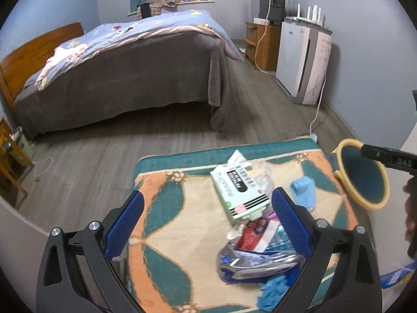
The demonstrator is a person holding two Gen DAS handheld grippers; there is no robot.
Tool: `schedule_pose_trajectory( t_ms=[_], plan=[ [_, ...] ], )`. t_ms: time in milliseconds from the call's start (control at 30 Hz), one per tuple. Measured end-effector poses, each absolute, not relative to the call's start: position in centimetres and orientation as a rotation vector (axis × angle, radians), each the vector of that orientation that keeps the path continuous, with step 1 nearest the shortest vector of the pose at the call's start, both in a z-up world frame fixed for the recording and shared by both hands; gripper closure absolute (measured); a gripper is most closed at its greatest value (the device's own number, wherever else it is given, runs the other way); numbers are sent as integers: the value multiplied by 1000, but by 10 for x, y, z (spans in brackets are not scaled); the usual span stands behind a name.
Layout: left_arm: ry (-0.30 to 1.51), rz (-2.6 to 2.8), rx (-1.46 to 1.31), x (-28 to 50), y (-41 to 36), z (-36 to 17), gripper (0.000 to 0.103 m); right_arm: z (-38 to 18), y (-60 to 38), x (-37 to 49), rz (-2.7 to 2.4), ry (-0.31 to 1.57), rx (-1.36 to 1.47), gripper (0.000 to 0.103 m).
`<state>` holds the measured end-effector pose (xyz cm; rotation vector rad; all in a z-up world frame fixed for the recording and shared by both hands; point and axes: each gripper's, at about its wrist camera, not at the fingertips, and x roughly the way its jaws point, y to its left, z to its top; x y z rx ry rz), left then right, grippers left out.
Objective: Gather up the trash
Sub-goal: 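Grasp the white COLTALIN box with the left tool while the right tool grasps another blue mask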
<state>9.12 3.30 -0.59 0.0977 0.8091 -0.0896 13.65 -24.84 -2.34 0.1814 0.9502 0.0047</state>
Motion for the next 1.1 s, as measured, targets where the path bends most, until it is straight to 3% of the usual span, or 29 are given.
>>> schedule_pose_trajectory(
  t_ms=[333, 833, 933, 1000, 1100],
  plan=[
    [947, -58, 0, 136, 54, -46, 6, -73, -227, 174, -20, 1074, 123, 6],
    [1059, -109, 147, 196, -4, -102, 6, -136, -214, 215, 47, 1239, 70, 6],
    [1080, -137, 170, 202, -15, -111, 6, -143, -213, 219, 67, 1258, 64, 13],
    [1100, -154, 182, 205, -21, -117, 6, -148, -214, 222, 85, 1276, 80, 26],
    [1139, -170, 189, 212, -28, -128, 6, -155, -217, 226, 119, 1311, 125, 32]
  ],
)
